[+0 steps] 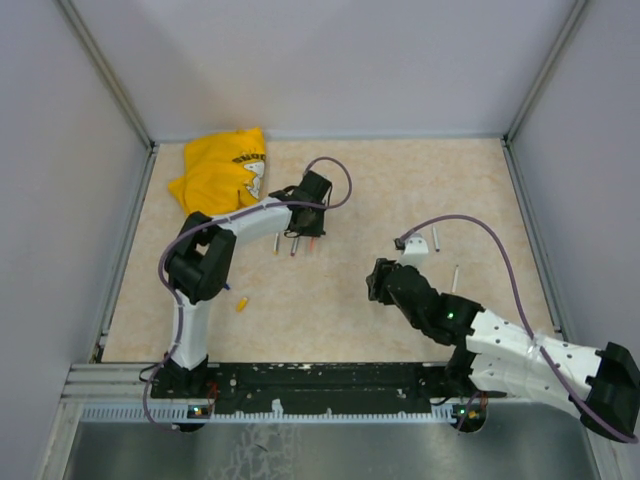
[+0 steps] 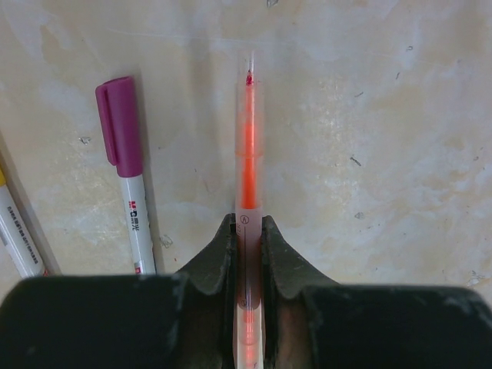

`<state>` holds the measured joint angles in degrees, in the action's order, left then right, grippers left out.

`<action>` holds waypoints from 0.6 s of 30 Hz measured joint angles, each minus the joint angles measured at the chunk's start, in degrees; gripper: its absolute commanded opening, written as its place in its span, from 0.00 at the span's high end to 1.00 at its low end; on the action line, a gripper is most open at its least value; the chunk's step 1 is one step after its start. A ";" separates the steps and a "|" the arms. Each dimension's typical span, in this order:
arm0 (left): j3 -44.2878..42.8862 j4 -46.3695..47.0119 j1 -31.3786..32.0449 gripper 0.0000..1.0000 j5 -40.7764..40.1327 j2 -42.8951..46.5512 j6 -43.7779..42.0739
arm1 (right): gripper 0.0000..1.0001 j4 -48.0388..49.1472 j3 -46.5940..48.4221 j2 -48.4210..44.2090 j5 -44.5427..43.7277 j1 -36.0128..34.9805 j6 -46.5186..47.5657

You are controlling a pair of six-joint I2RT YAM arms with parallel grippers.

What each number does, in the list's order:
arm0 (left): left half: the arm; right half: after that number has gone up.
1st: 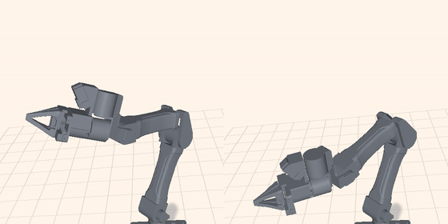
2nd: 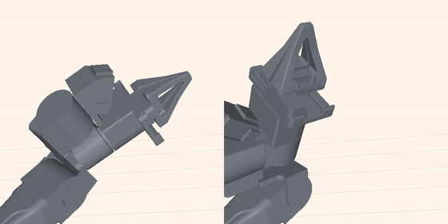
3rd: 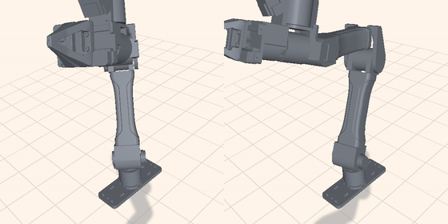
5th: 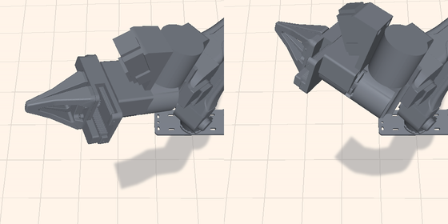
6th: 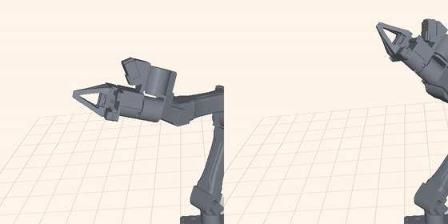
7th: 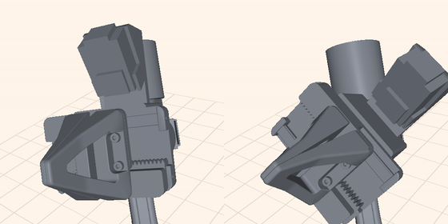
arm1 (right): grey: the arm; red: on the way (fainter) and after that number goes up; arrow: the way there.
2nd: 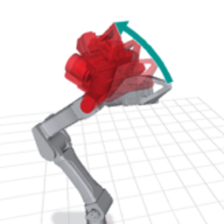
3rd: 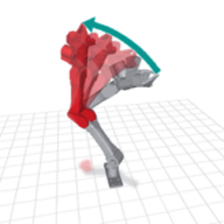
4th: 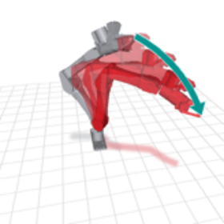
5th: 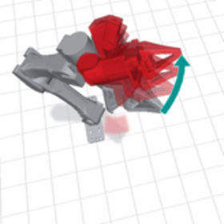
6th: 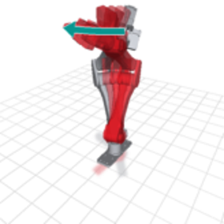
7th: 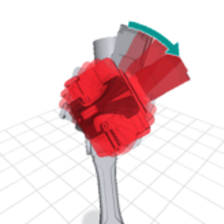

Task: Insert the pens into the pen caps
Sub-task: Place the pen at the center of the board.

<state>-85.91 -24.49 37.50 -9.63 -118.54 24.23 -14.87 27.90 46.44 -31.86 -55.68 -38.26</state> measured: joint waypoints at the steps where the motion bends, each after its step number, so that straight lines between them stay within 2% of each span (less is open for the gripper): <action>1: -0.09 -0.02 -0.04 0.90 -0.02 -0.28 0.04 | 0.47 -0.04 -0.15 0.00 0.00 0.00 -0.04; 18: -0.66 0.04 -0.04 0.68 -0.26 -1.18 0.31 | 0.47 -1.11 -0.90 -1.38 -0.61 0.04 -0.37</action>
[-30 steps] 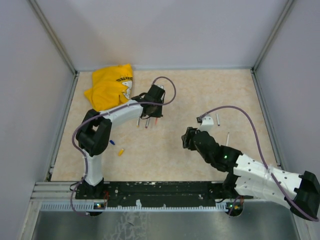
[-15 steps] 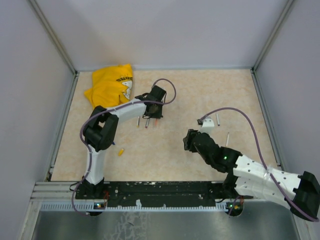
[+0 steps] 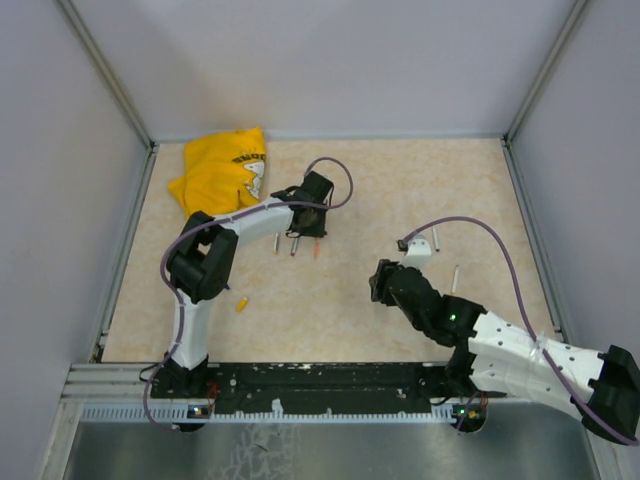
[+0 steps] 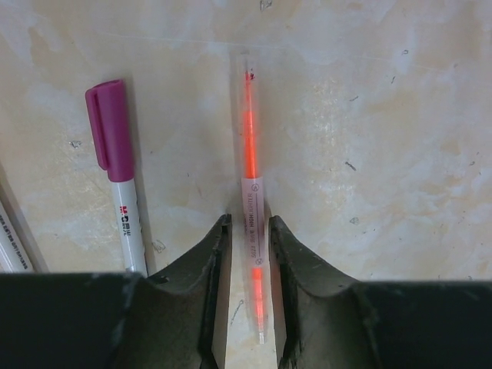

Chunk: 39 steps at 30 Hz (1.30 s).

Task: Insert the pens into the pen caps
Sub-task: Place the pen at the center of the board.

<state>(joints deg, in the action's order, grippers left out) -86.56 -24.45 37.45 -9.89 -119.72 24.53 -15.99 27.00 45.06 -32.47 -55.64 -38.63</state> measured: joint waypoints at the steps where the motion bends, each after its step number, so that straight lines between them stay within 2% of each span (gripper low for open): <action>1: 0.00 0.02 0.00 0.68 0.00 0.00 -0.13 | 0.47 -0.11 0.00 0.00 -0.15 0.02 0.00; 10: 0.76 0.37 0.00 0.66 0.90 2.82 -2.08 | 0.47 -1.44 0.00 0.00 -1.05 0.44 0.59; 20: 8.24 6.10 -0.13 0.65 1.90 17.88 -5.18 | 0.47 -2.23 0.61 0.44 -1.07 1.99 1.77; 28: 16.48 8.20 -1.03 0.64 2.01 26.18 -5.53 | 0.46 -3.13 4.92 4.11 2.62 7.32 4.90; 34: 22.99 8.44 -3.37 0.64 1.92 33.00 -5.29 | 0.46 -3.15 7.17 8.07 10.19 15.41 6.10; 39: 27.34 8.68 -5.84 0.64 1.92 37.51 -5.05 | 0.46 -5.29 8.37 10.14 12.68 19.69 5.46</action>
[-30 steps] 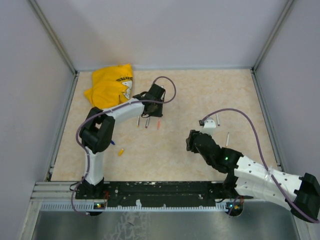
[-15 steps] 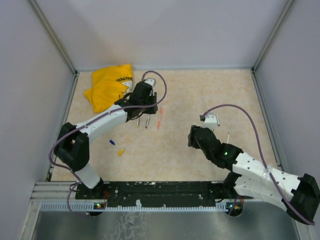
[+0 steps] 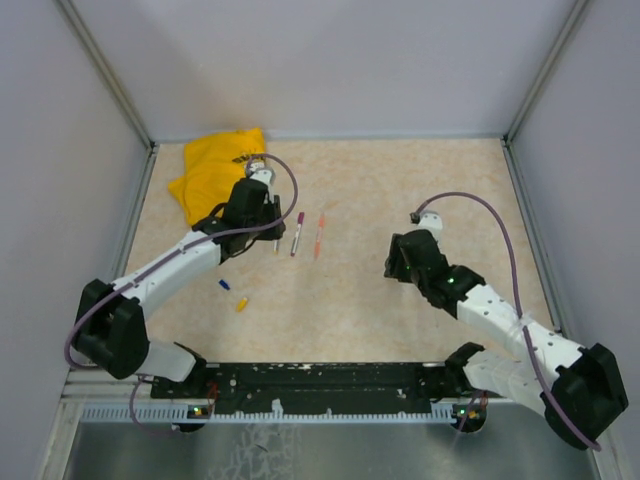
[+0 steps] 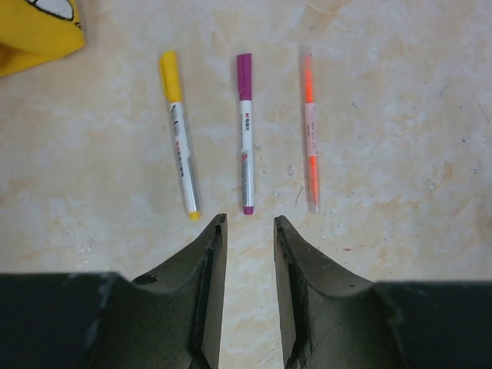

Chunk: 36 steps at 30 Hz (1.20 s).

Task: Insert the pens into the pen caps
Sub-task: Place the pen at the center of the board, then move the pen to the center of the board.

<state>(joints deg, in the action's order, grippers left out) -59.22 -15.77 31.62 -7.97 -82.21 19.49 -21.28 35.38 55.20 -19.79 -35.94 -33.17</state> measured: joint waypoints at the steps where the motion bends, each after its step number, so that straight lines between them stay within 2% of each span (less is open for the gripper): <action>1: 0.74 -0.02 -0.55 0.64 0.02 0.68 0.02 | 0.46 -0.50 0.33 0.35 0.13 0.55 -0.09; 10: 4.35 -0.04 -3.37 0.64 0.81 3.32 0.02 | 0.45 -4.35 1.92 5.18 3.87 17.97 -2.03; 17: 5.22 0.07 -4.02 0.64 1.64 4.00 0.02 | 0.44 -4.92 1.92 6.60 1.75 26.29 -1.97; 28: 5.57 0.33 -4.52 0.64 2.32 4.72 0.02 | 0.45 -4.42 1.88 12.87 -1.27 32.52 -0.87; 36: 5.60 0.33 -4.79 0.64 2.64 4.79 0.02 | 0.50 -0.96 0.92 16.94 0.83 35.80 0.39</action>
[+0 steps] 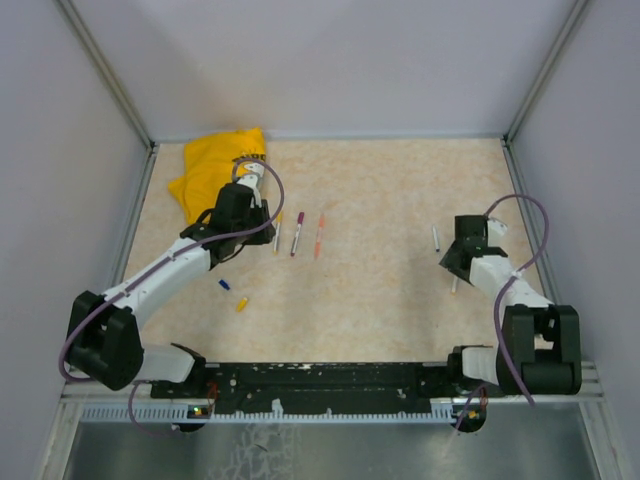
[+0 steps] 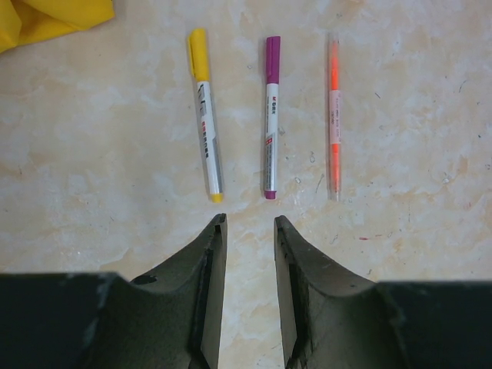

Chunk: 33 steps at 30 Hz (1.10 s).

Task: Insert the pens into the pen caps
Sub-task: Move the pen to the center of the board.

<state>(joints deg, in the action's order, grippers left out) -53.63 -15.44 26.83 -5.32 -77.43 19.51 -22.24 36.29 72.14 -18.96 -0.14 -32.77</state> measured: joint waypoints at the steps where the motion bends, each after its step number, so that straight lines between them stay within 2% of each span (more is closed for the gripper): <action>1: 0.00 0.00 0.02 0.64 0.00 0.02 0.00 | 0.51 0.15 -0.20 0.26 0.17 0.11 0.13; 5: 0.22 0.00 0.02 0.64 0.02 0.42 0.00 | 0.53 0.94 -0.33 1.42 0.74 0.44 0.24; 11: 0.22 0.02 0.00 0.64 0.02 0.70 0.00 | 0.64 2.58 -1.27 2.58 1.25 0.90 0.37; 22: 0.24 0.02 0.00 0.64 0.02 0.72 0.00 | 0.72 3.98 -1.22 4.81 2.45 1.11 0.70; 28: 0.24 0.04 0.00 0.64 0.00 0.72 0.00 | 0.85 4.96 -0.46 6.01 2.75 1.46 1.01; 33: 0.24 0.04 -0.20 0.64 0.02 0.72 0.00 | 0.91 4.92 -0.46 5.95 2.82 1.57 1.57</action>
<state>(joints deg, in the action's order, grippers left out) -53.39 -15.40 26.63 -5.30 -76.71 19.51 -17.32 35.83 78.08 -16.14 1.43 -31.20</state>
